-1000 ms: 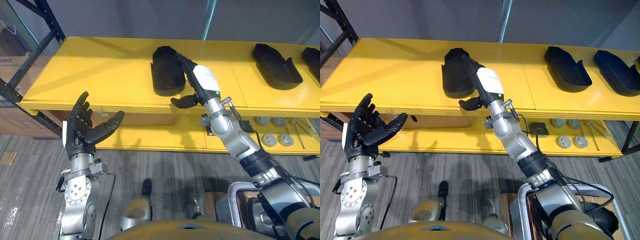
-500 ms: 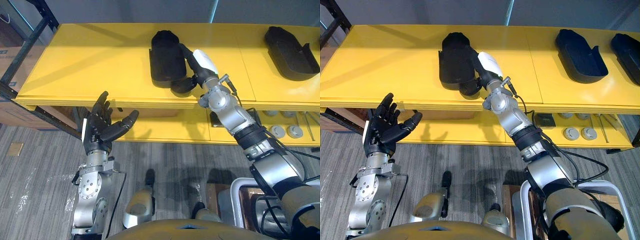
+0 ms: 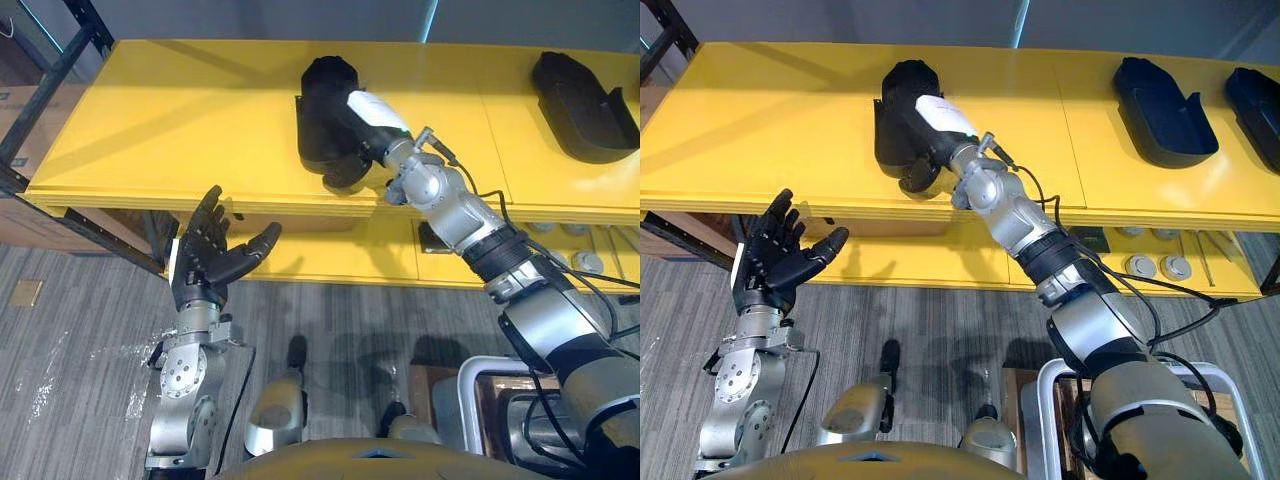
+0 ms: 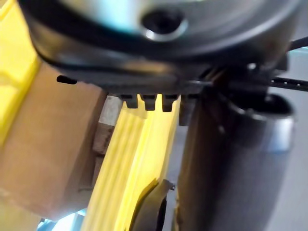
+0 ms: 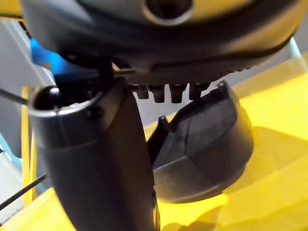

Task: Walk over and take three plastic housings, then place them on the shelf

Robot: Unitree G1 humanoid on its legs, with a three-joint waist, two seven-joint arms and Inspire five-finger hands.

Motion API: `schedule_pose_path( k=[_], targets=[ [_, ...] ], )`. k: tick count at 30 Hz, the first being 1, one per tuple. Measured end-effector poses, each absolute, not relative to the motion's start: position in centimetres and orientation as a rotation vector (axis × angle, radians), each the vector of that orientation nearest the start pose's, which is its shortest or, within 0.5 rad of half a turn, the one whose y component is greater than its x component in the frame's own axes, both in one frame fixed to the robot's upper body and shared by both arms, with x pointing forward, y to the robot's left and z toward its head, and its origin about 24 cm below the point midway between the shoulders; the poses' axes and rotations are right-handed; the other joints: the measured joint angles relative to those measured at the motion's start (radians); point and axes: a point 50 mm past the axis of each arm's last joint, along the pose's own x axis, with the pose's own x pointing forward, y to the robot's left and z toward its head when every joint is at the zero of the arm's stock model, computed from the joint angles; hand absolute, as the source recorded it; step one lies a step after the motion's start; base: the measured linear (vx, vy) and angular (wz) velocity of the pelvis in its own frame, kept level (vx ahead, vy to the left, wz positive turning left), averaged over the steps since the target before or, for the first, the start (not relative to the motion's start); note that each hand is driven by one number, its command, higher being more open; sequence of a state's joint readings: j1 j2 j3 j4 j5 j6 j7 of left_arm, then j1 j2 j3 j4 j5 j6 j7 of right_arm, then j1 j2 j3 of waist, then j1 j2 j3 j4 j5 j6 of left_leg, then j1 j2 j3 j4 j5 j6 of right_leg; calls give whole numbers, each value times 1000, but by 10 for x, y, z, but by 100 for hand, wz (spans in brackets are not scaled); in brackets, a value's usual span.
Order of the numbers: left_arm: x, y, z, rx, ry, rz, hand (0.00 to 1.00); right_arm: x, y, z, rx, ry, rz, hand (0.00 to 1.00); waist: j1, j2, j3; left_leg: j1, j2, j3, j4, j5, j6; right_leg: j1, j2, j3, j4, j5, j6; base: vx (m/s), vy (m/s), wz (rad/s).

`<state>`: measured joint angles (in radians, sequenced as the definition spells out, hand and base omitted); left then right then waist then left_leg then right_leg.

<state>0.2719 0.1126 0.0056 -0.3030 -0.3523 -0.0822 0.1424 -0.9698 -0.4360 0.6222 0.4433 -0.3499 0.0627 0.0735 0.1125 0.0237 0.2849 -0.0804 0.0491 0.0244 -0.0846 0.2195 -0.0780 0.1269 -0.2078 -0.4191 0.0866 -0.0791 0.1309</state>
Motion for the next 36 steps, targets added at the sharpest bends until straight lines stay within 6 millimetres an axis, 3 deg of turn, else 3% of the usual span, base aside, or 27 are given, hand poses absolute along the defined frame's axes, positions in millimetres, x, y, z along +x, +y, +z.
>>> schedule_pose_path(
  k=[4, 13, 24, 36],
  targets=[
    [199, 189, 61, -238, -108, 191, 100, 375, -71, 190, -1193, -372, 438, 100, 4, 0, 0, 0, 0, 0, 0, 0, 0, 0, 0, -1, 0, 0, 0, 0, 0, 0],
    [199, 189, 59, -238, -85, 197, 100, 387, -78, 196, -1233, -262, 389, 100, 19, 0, 0, -1, 0, -3, 0, 3, 4, 1, 0, -4, 0, -1, -1, -5, -11, 0],
    [199, 186, 58, -285, -76, 204, 100, 400, -92, 204, -1150, -133, 255, 100, 18, 16, 31, -7, -2, -4, -1, 1, 1, -7, -4, -11, 18, -7, 0, -23, -9, 2],
    [202, 173, 51, -292, -30, 140, 100, 405, -98, 214, -1133, -76, 266, 100, 20, 14, 32, -18, -3, 20, -1, 8, 11, -41, -21, 13, 43, -9, 1, -14, -19, -4]
  ],
)
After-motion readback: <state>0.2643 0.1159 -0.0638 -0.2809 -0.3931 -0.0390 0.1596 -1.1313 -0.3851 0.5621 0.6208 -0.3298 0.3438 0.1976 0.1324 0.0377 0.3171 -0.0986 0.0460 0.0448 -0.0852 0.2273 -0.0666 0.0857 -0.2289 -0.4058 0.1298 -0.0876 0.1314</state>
